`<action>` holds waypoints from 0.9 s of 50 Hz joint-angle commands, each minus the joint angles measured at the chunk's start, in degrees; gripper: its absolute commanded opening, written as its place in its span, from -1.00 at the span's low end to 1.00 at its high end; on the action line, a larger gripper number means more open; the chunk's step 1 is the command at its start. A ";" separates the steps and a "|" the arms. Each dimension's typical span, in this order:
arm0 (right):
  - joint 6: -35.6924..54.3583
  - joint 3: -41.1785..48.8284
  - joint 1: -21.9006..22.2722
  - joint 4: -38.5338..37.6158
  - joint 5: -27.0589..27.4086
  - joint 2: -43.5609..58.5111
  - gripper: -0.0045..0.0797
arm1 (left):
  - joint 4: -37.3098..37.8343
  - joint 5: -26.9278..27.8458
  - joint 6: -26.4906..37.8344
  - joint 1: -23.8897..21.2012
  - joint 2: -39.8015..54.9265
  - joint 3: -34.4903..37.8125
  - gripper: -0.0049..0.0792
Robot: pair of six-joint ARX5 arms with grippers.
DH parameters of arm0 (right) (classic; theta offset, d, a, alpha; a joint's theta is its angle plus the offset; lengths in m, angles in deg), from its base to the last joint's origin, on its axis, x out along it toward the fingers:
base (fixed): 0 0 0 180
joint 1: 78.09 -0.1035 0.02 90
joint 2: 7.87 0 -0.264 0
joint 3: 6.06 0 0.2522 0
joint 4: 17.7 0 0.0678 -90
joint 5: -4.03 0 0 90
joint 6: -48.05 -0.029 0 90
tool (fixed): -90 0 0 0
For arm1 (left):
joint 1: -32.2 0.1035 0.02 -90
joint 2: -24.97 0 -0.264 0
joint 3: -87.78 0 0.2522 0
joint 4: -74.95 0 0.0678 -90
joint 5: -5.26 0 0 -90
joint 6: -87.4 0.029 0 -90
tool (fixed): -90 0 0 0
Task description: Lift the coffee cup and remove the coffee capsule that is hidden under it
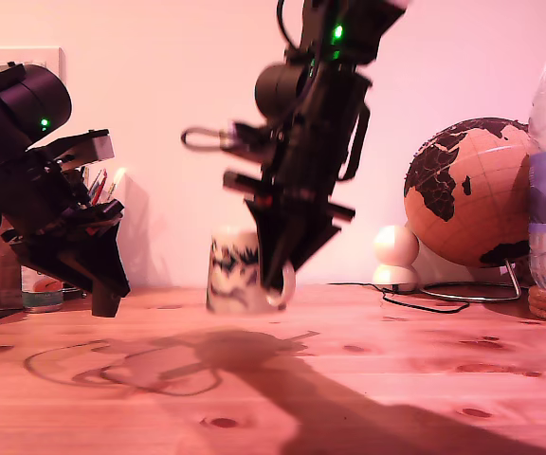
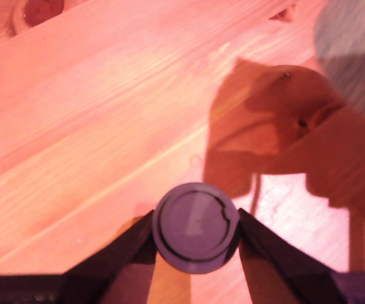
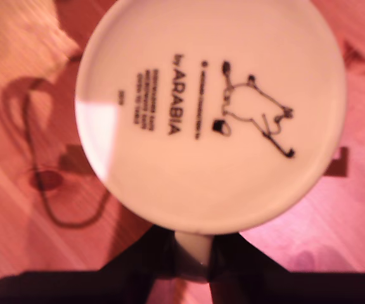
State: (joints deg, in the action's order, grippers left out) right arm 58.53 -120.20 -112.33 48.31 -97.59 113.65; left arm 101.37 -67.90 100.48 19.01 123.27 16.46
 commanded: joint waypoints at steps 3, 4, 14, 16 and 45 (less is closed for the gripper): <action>-0.07 -1.31 -0.74 -0.66 -0.46 0.87 -0.92 | -0.20 0.46 0.39 -0.04 -0.59 0.09 -0.48; -0.07 -1.31 -0.74 -0.66 -0.46 0.98 -0.92 | -0.20 0.55 0.39 -0.04 -0.59 0.09 -0.48; -0.04 -1.31 -1.38 -1.64 -0.46 1.70 -0.92 | -0.24 0.74 0.37 -0.04 -0.59 0.09 -0.48; -0.09 -1.31 -1.38 -1.84 -0.46 1.70 -0.92 | -0.24 0.76 0.37 -0.04 -0.59 0.09 -0.48; -0.50 -1.31 -1.55 -0.94 -0.20 4.98 -0.92 | -0.39 2.75 0.37 -0.07 -0.59 0.09 -0.48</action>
State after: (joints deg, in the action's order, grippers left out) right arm 58.40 -120.22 -113.23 47.58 -97.59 117.76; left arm 101.46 -65.63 100.46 19.01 123.27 16.46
